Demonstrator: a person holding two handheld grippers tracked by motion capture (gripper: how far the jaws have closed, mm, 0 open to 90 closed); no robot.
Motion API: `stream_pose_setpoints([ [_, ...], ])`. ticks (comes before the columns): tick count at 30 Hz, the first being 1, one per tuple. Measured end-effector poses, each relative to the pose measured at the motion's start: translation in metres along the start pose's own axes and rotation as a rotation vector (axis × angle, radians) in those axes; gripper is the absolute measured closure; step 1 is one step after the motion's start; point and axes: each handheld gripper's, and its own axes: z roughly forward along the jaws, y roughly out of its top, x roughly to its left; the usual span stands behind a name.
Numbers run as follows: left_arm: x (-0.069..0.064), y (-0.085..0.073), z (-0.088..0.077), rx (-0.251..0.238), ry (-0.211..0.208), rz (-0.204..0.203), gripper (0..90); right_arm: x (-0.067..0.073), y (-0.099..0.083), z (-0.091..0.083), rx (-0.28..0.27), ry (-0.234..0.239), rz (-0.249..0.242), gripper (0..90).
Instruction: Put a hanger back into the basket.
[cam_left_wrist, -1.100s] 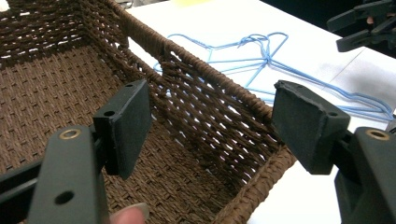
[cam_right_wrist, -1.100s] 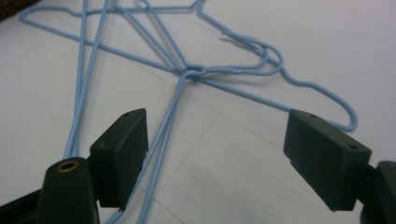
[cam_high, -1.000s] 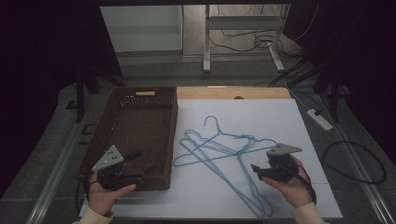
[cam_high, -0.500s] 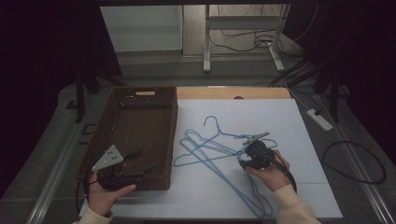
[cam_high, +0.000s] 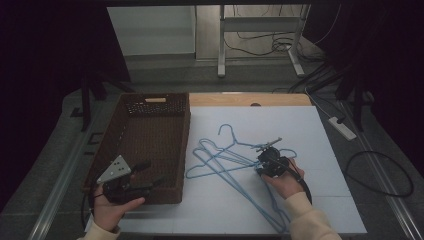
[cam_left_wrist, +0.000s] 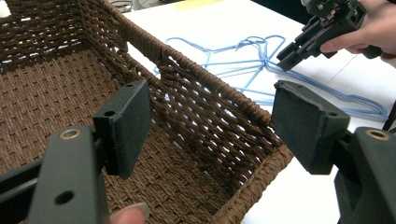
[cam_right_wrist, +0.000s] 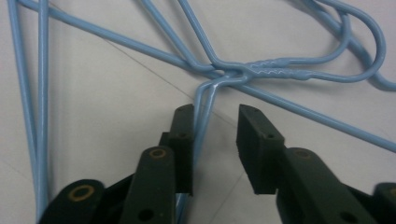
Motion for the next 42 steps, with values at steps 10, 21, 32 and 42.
stream_pose_setpoints([
  [10,0.0,0.0,0.0,0.0,0.0,0.003,28.3,-0.006,0.001,0.008,0.045,0.002,0.037,78.9],
  [21,0.0,0.0,0.0,-0.003,0.002,0.0,28.3,-0.009,-0.003,0.004,0.007,-0.013,0.062,87.0],
  [32,0.001,0.001,-0.001,-0.006,0.006,0.0,28.3,-0.01,-0.012,-0.017,-0.122,-0.003,0.004,87.2],
  [42,0.001,0.001,-0.002,-0.006,0.009,0.0,28.3,-0.012,-0.026,-0.037,-0.22,0.032,-0.049,87.4],
])
